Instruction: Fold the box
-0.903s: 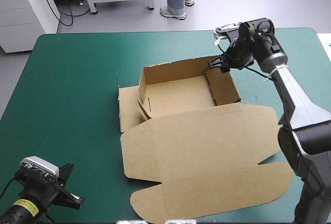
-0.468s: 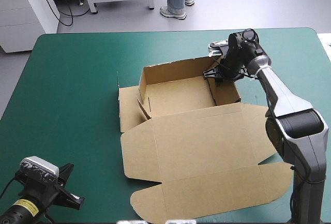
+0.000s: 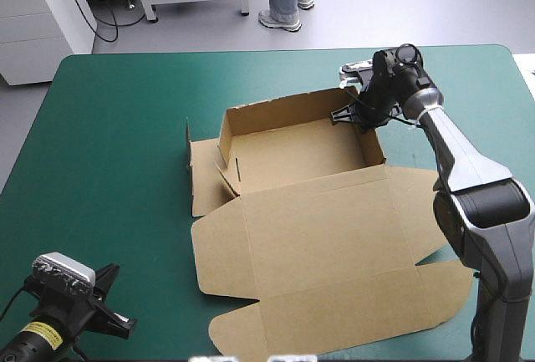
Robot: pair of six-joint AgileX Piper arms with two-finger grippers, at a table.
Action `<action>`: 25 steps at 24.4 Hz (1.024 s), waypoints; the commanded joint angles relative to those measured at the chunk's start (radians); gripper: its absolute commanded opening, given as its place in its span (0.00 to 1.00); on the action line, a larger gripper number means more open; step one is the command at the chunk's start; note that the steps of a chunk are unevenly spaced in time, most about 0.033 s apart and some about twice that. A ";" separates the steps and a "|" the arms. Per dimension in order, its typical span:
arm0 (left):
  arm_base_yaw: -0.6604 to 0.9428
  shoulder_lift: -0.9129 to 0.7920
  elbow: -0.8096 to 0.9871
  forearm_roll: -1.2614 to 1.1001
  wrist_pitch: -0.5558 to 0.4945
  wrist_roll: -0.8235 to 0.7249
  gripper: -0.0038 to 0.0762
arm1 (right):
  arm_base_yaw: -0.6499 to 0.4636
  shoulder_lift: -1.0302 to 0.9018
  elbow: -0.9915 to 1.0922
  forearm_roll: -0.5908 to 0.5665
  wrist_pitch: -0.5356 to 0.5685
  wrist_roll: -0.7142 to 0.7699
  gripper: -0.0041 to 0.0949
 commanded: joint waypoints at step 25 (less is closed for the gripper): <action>0.003 0.023 -0.036 -0.118 -0.223 -0.047 0.64 | -0.005 -0.607 0.032 -0.113 0.014 -0.007 0.02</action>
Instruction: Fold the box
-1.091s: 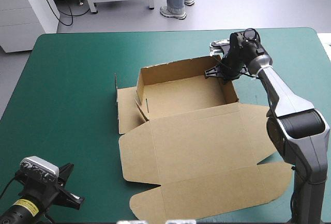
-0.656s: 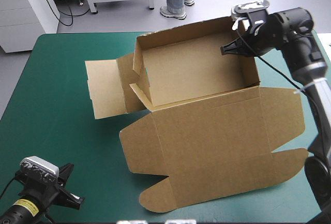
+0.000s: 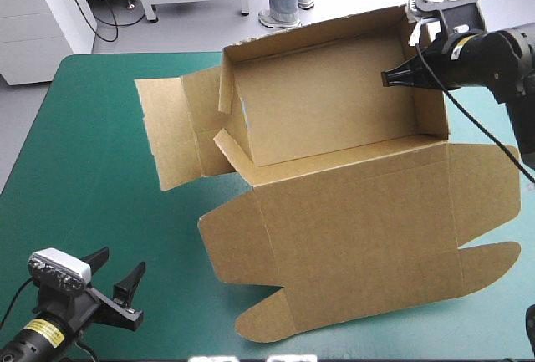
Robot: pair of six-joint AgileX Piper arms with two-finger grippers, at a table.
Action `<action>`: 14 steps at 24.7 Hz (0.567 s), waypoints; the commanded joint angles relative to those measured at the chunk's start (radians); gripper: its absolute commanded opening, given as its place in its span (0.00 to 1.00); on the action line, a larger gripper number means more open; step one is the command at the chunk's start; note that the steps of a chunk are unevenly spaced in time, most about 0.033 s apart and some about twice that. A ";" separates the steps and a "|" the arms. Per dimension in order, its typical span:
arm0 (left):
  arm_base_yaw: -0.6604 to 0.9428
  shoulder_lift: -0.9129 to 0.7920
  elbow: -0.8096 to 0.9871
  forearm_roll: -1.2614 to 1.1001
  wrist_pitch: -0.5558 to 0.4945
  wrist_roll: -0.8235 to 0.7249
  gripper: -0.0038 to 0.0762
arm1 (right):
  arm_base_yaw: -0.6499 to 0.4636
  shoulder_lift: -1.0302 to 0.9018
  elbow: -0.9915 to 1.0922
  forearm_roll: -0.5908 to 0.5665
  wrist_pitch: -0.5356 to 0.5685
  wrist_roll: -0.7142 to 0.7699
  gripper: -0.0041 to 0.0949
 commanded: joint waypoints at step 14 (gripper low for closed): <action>0.054 0.647 -0.371 0.262 -0.018 -0.125 0.64 | -0.005 -0.036 0.033 -0.018 0.003 0.004 0.02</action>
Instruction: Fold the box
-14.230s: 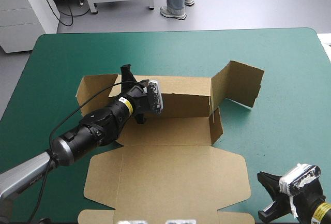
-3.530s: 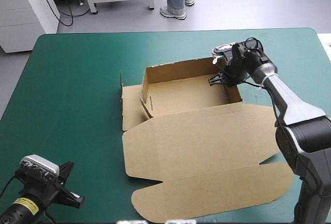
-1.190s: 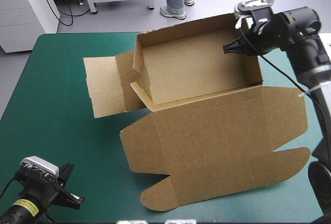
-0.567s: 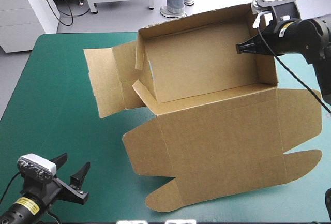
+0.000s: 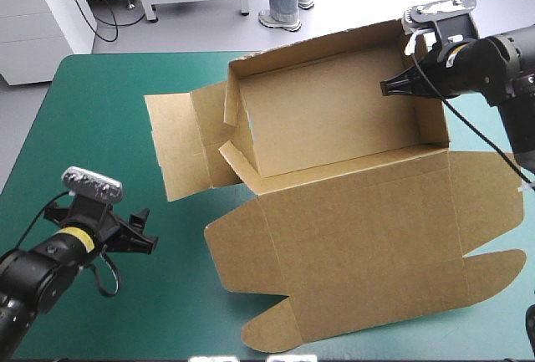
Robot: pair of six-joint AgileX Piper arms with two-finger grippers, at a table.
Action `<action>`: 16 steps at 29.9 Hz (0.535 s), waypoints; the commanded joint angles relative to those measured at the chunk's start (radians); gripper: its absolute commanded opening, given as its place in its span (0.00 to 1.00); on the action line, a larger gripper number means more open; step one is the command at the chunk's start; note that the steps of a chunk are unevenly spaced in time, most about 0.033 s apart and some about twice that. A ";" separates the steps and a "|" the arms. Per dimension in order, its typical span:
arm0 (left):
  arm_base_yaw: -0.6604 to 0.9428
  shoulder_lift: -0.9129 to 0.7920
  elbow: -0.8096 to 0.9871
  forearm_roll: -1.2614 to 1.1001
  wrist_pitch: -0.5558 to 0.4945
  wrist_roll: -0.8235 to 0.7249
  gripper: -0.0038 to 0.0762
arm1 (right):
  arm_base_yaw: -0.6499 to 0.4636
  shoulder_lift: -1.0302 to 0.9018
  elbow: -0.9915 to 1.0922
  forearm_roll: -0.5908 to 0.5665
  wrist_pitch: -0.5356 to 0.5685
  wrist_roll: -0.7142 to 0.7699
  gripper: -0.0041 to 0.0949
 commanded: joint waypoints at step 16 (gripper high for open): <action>0.526 0.464 -0.144 -0.974 -0.140 0.819 0.64 | -0.005 -0.036 -0.023 -0.001 0.003 0.004 0.02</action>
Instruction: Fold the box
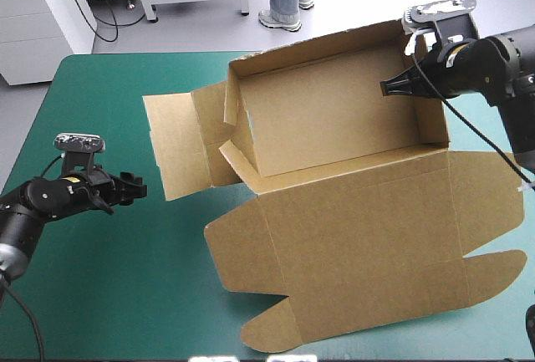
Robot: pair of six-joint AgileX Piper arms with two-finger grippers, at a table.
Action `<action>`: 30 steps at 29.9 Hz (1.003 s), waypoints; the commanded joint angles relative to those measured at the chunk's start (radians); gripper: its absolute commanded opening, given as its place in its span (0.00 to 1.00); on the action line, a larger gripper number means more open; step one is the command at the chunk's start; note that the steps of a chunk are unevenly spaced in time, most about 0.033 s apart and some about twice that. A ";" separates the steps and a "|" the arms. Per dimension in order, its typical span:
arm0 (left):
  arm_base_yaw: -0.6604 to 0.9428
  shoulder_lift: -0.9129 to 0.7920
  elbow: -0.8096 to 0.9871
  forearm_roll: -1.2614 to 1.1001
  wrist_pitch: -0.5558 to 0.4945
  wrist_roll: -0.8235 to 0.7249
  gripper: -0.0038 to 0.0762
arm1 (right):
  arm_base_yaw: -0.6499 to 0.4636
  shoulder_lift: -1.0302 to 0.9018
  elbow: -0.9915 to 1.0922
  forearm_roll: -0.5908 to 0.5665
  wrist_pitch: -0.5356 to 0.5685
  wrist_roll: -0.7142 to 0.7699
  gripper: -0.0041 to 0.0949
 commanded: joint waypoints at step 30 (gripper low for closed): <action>-0.117 0.400 -0.151 -1.109 0.394 0.708 0.64 | -0.005 -0.034 -0.023 0.006 0.001 0.004 0.02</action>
